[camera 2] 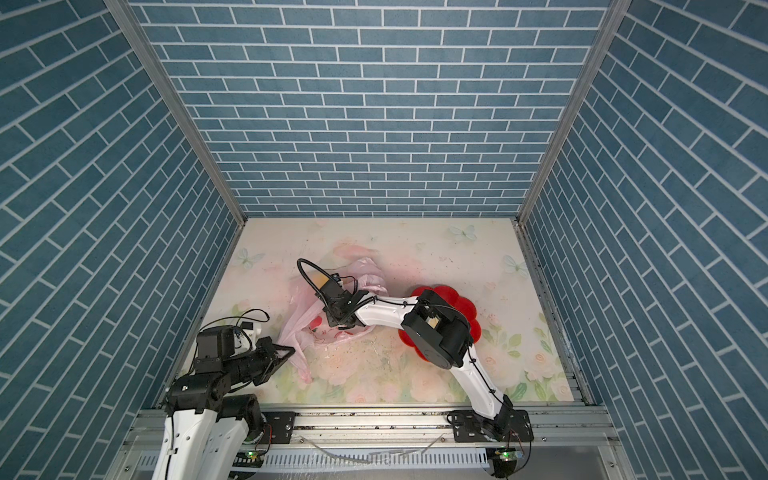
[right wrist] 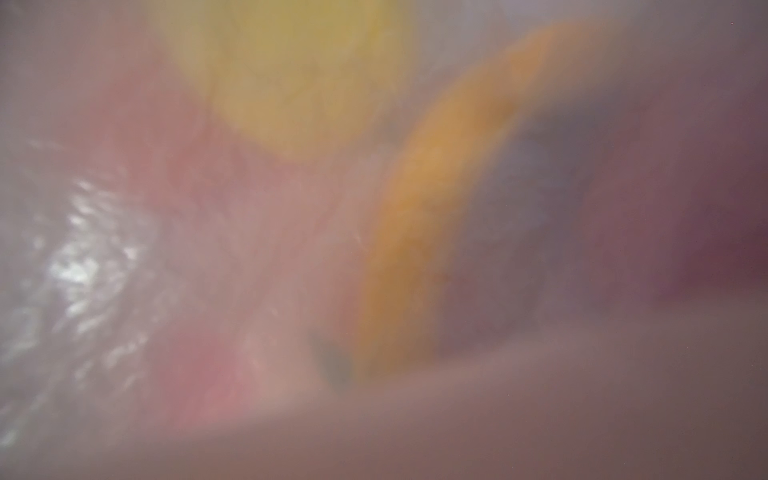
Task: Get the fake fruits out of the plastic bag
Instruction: 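Grasp the yellow banana and pull it out of the bag, then carry the banana over the red plate and release it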
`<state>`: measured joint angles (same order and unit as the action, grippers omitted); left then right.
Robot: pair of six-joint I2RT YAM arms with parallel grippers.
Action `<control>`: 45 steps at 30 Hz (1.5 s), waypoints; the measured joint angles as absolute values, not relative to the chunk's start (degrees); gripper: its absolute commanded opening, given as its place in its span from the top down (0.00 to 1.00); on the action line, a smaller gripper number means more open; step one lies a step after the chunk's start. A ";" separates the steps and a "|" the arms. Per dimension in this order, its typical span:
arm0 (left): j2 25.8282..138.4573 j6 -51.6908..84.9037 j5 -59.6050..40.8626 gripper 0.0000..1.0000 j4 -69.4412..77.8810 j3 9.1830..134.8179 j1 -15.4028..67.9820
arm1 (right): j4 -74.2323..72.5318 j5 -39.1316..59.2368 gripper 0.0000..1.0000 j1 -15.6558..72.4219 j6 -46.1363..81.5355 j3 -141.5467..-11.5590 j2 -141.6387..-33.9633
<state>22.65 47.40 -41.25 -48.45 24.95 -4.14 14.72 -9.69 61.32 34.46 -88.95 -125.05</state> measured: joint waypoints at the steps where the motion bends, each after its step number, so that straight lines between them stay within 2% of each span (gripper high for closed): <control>1: 22.15 48.03 -41.19 0.97 -47.59 24.49 -4.14 | 15.79 -9.17 0.91 61.32 34.17 -89.12 -124.66; 12: 20.18 51.03 -40.03 0.97 -42.33 23.64 -4.14 | 27.24 -1.96 0.93 61.32 32.51 -95.57 -111.87; 26: 18.74 55.02 -37.60 0.97 -36.75 23.66 -4.14 | 41.91 13.21 0.94 62.02 31.38 -93.19 -100.64; 35: 15.55 57.30 -35.70 0.98 -36.18 23.66 -4.14 | 54.13 18.94 0.97 65.93 26.46 -91.39 -94.98; 45: 17.02 57.21 -34.00 0.97 -36.14 23.77 -4.14 | 60.42 18.37 0.99 68.14 25.52 -91.94 -79.64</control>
<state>17.02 57.21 -34.00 -36.14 23.77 -4.14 60.42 18.37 68.14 25.52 -91.94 -79.64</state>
